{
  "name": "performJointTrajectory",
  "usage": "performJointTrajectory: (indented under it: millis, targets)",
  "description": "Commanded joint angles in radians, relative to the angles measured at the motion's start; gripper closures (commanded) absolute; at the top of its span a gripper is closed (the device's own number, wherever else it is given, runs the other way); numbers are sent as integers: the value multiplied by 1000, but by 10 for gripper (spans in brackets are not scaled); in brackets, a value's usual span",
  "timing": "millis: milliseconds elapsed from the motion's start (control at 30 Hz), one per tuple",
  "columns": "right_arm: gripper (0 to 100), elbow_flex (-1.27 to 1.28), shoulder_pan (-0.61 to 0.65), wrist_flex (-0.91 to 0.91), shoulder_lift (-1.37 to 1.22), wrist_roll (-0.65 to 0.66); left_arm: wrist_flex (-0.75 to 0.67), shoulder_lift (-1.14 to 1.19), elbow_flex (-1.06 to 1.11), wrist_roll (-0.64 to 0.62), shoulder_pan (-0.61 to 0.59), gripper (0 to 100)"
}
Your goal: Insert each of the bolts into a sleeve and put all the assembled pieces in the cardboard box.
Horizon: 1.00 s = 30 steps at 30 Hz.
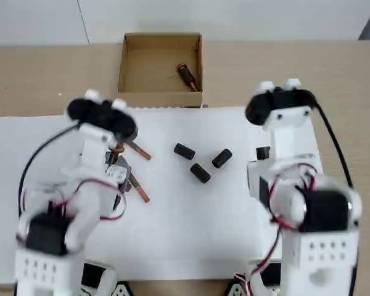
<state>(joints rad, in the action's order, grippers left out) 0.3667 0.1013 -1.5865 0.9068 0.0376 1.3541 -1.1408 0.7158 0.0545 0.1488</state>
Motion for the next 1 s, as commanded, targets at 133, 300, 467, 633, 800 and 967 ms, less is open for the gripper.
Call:
performJointTrajectory:
  millis: [133, 300, 467, 633, 800, 967]
  targets:
    - [996, 273, 4, 242, 183, -25, -175, -417, 265, -75, 3, 995]
    - [997, 448, 7, 387, 269, -25, -175, -522, 348, -244, 3, 995]
    - [997, 592, 68, 481, 366, -26, -190, -555, 389, -381, 6, 995]
    - [997, 740, 202, 575, 481, -101, -278, -571, 450, -460, 9, 995]
    - [997, 872, 341, 656, 601, -126, -322, -594, 519, -620, 12, 995]
    - [997, 982, 479, 664, 753, -124, -345, -643, 544, -674, 25, 995]
